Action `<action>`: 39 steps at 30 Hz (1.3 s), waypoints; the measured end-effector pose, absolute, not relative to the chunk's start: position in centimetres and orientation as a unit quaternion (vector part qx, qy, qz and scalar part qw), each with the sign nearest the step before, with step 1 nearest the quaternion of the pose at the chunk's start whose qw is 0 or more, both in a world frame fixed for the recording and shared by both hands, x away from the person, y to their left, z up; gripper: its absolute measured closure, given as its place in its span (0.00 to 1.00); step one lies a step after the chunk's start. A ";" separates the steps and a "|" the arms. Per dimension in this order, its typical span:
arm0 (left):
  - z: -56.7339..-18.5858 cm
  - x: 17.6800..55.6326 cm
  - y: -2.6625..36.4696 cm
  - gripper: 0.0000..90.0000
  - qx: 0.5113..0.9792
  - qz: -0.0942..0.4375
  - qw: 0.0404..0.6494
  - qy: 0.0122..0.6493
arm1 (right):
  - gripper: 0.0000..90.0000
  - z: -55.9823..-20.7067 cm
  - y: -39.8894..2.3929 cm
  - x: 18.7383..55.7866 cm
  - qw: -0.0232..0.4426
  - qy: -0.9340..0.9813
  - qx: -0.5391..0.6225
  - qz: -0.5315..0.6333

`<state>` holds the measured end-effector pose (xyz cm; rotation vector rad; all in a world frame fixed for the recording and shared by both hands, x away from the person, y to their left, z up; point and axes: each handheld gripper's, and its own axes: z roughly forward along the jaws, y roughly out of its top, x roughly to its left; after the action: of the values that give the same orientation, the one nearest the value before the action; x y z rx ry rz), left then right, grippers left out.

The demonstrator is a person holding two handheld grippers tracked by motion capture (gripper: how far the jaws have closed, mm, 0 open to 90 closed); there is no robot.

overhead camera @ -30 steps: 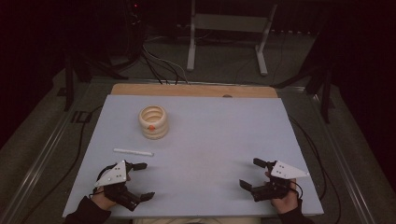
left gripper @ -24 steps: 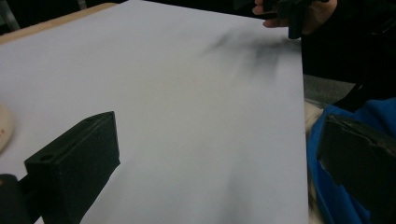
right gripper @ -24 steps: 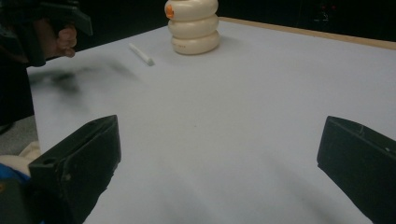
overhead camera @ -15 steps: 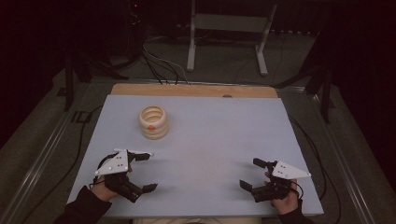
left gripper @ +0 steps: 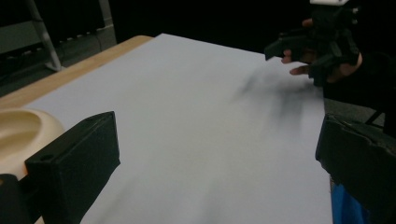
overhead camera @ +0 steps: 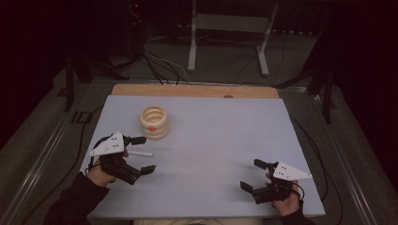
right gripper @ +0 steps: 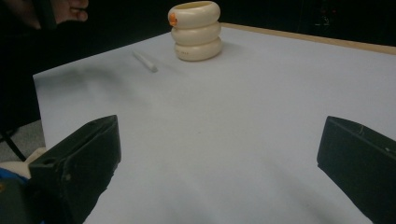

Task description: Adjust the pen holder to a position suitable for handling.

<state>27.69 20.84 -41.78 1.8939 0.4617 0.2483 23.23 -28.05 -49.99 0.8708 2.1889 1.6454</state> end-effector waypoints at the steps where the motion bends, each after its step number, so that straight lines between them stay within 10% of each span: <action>1: -41.5 27.9 20.9 0.00 0.801 0.107 0.555 0.199 | 0.00 -50.0 -28.0 23.2 0.132 0.754 0.301 0.568; 39: -41.7 39.0 22.9 0.00 0.767 0.145 0.500 0.374 | 0.00 -50.2 -27.9 23.3 0.123 0.755 0.303 0.569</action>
<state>38.96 22.86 -41.75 1.8554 0.9055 0.3502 23.32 -27.91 -50.17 0.8848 2.2008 1.6580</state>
